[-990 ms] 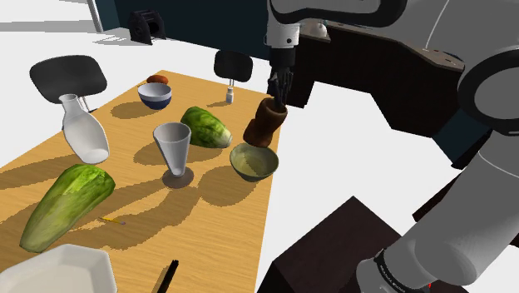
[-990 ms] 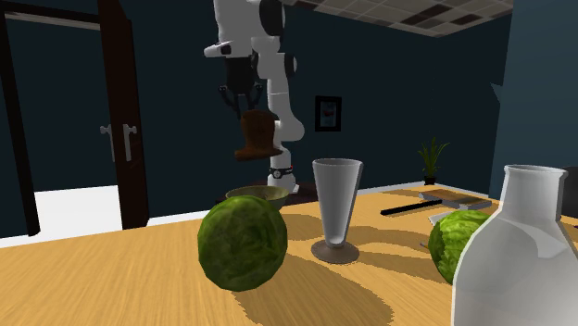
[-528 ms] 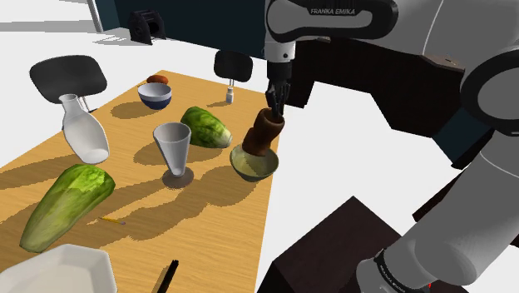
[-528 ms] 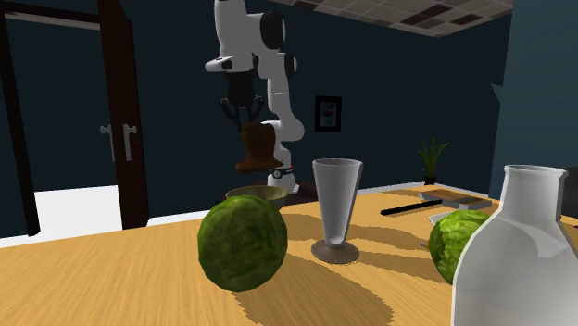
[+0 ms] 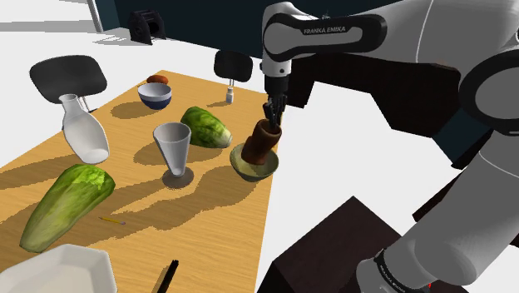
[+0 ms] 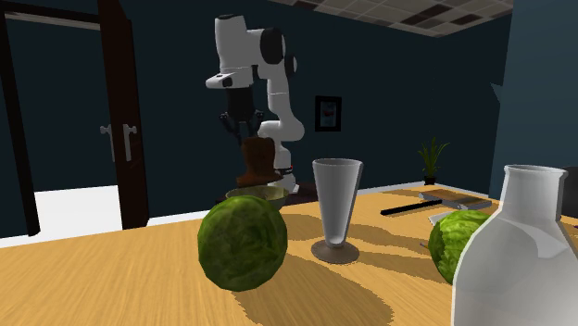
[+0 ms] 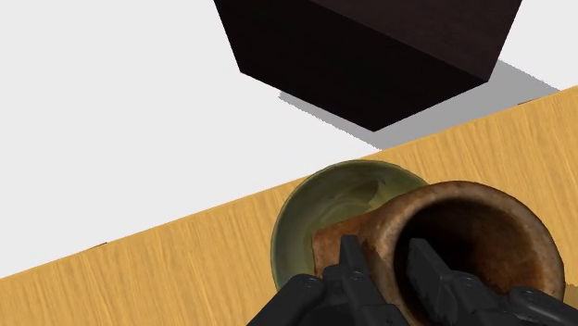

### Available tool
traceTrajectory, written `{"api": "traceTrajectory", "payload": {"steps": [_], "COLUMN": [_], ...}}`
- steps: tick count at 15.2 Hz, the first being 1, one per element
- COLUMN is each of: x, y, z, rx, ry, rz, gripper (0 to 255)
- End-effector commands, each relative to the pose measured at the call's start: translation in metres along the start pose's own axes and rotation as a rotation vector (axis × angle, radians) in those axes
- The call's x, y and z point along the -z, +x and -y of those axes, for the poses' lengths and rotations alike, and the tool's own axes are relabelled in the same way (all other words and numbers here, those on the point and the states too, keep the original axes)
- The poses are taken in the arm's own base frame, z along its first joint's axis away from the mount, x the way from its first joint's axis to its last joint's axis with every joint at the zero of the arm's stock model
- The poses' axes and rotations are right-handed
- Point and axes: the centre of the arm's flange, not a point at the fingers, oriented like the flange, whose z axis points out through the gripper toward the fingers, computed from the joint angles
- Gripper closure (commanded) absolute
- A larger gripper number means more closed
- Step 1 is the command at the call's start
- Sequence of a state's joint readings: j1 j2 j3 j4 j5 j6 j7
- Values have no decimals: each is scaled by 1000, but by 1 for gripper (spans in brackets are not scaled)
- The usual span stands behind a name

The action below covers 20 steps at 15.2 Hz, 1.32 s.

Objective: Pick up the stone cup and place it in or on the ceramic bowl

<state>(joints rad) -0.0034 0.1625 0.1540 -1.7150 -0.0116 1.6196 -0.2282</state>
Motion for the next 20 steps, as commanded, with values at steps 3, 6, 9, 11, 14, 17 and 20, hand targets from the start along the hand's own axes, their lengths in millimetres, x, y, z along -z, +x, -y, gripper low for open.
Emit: {"api": "traceTrajectory", "payload": {"steps": [3,6,9,11,14,17,20], "x": [-16,-16,-16,-16,-16,-3,34], "y": [4,4,4,4,4,4,4], "z": [-1,-1,-1,-1,-1,-1,-1], "rx": [0,0,0,0,0,0,0], "ry": [0,0,0,0,0,0,0], "rz": [-2,-2,-2,-2,-2,-2,-2], "gripper": [255,255,255,0,0,0,0]}}
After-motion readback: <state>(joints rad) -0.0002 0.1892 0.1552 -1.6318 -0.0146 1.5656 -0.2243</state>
